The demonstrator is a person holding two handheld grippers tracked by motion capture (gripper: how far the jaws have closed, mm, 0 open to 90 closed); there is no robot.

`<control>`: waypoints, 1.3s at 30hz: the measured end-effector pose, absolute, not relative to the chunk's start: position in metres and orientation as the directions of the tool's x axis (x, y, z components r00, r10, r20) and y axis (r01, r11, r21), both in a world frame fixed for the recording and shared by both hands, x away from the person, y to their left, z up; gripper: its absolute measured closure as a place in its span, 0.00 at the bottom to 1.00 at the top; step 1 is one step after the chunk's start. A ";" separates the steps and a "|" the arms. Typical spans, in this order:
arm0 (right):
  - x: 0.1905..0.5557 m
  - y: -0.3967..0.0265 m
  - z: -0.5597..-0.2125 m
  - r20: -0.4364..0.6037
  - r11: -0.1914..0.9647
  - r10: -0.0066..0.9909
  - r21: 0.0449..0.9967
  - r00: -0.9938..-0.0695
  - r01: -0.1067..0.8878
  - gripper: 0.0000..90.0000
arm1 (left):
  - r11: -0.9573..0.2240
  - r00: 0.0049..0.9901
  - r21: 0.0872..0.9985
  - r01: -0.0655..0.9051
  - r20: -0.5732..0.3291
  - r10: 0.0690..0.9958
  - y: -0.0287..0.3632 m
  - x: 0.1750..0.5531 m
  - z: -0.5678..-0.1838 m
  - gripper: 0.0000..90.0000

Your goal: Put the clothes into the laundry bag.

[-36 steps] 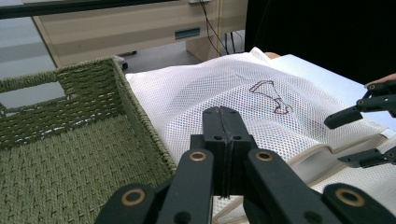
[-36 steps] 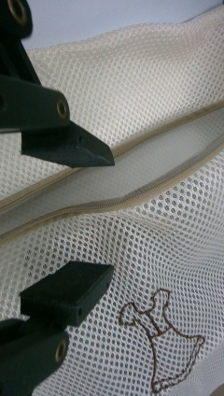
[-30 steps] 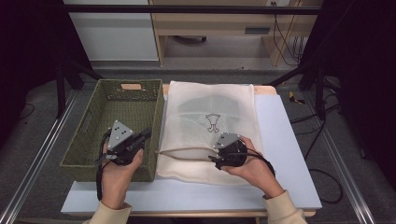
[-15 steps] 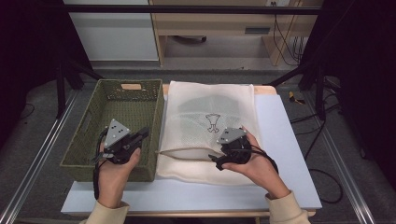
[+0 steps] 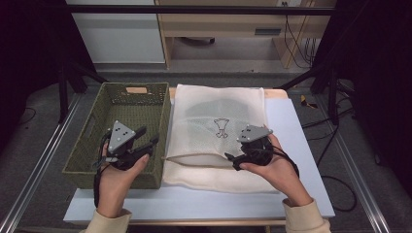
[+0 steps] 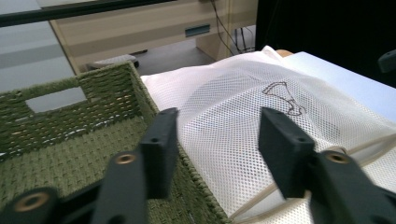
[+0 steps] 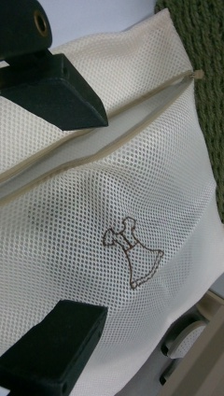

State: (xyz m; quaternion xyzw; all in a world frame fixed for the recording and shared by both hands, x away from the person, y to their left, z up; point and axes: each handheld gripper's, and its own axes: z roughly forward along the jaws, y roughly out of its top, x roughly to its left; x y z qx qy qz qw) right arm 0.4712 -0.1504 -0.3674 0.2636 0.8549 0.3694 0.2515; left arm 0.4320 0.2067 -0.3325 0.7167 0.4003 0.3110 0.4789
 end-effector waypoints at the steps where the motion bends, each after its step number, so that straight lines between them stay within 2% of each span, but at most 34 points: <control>1: 0.471 -0.152 -0.366 -0.233 0.584 0.639 0.768 -0.733 0.265 0.10 | -0.219 0.483 0.937 0.273 0.063 0.873 0.207 0.432 -0.332 0.48; 8: 0.471 -0.157 -0.358 -0.215 0.546 0.674 0.789 -0.707 0.281 0.08 | -0.266 0.501 0.914 0.308 0.082 0.862 0.207 0.434 -0.326 0.23; 13: 0.470 -0.163 -0.351 -0.210 0.521 0.697 0.805 -0.685 0.284 0.07 | -0.275 0.508 0.910 0.309 0.086 0.857 0.211 0.432 -0.320 0.14; 32: 0.468 -0.204 -0.322 -0.172 0.388 0.825 0.865 -0.538 0.318 0.08 | -0.316 0.508 0.895 0.314 0.123 0.852 0.241 0.428 -0.302 0.10; 39: 0.472 -0.233 -0.315 -0.162 0.345 0.867 0.878 -0.472 0.333 0.08 | -0.333 0.475 0.880 0.339 0.145 0.868 0.266 0.431 -0.304 0.10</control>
